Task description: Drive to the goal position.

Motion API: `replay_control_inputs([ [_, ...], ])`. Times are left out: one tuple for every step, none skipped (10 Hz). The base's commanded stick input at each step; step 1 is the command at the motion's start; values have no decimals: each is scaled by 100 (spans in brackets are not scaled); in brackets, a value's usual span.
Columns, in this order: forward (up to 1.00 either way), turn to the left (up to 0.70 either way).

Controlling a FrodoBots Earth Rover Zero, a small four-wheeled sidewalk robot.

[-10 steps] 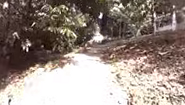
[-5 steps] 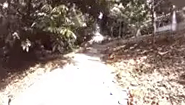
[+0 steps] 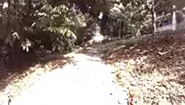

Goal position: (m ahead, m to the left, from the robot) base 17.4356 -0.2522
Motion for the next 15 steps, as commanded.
replay_control_inputs([
  [70,27],
  [70,24],
  [70,0],
  [70,0],
  [70,0],
  [70,0],
  [70,0],
  [70,0],
  [70,0],
  [70,0],
  [70,0],
  [70,0],
  [70,0],
  [70,0],
  [70,0],
])
